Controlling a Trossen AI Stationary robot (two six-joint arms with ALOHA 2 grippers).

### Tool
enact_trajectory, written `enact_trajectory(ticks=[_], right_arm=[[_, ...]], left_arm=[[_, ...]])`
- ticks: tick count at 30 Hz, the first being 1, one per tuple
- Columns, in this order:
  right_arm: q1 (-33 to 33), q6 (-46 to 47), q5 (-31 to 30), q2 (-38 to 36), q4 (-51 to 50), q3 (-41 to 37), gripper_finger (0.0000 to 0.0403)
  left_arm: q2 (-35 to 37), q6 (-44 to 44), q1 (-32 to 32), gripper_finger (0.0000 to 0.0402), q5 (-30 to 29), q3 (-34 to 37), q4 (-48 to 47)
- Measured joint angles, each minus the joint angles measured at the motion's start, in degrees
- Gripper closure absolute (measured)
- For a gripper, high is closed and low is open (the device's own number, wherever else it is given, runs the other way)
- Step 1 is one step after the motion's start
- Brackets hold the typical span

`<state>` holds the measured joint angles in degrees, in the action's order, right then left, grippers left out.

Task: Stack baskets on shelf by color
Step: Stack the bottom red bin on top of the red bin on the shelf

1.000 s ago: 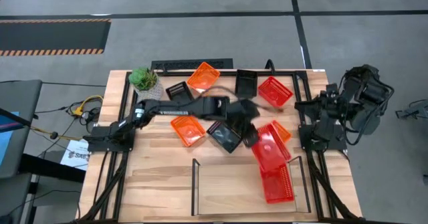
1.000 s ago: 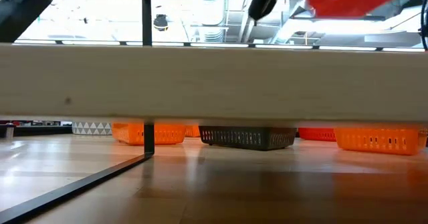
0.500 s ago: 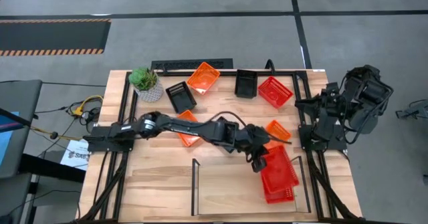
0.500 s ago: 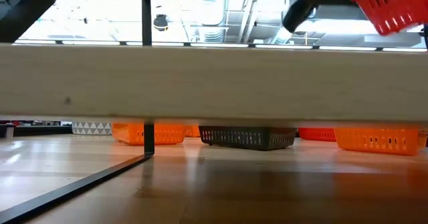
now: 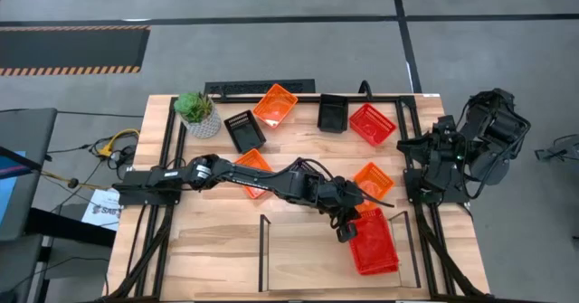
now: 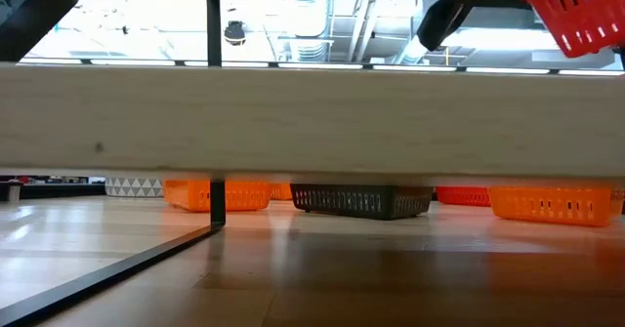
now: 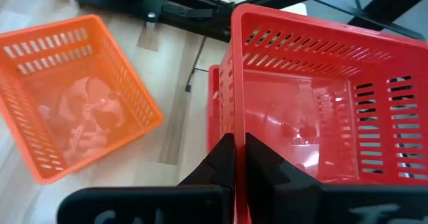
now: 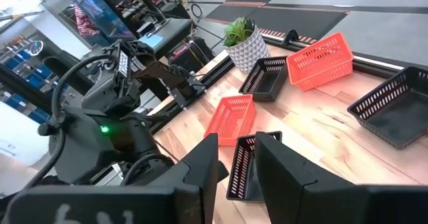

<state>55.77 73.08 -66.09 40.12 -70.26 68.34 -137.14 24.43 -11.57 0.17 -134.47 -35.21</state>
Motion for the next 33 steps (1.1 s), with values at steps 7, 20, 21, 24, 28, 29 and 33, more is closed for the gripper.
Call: enact_trajectory(ticks=[7,20,21,24,28,29,33], right_arm=[[0.0,0.0,0.0,0.0,0.0,0.0,0.0282],[0.0,0.0,0.5,0.0,0.0,0.0,0.0282],[0.0,0.0,0.5,0.0,0.0,0.0,0.0282],[0.0,-0.1,0.5,0.0,-0.1,0.0,0.0282],[0.0,-0.1,0.5,0.0,-0.2,0.0,0.0282],[0.0,-0.1,0.5,0.0,-0.2,0.0,0.0282],[0.0,-0.1,0.5,0.0,-0.5,0.0,0.0282]], left_arm=[[0.0,-1.3,-0.1,0.0401,0.0,0.0,2.3],[0.0,-4.1,-0.2,0.0401,-0.5,0.0,3.5],[0.0,-4.3,-0.2,0.0401,-0.5,0.0,3.7],[0.0,-4.3,-0.2,0.0401,-0.5,0.0,4.4],[0.0,-4.3,-0.2,0.0401,-0.4,0.0,4.3],[0.0,-4.3,-0.2,0.0401,-0.2,0.0,4.3],[-0.8,-3.7,-0.2,0.0401,2.1,-0.1,5.4]])
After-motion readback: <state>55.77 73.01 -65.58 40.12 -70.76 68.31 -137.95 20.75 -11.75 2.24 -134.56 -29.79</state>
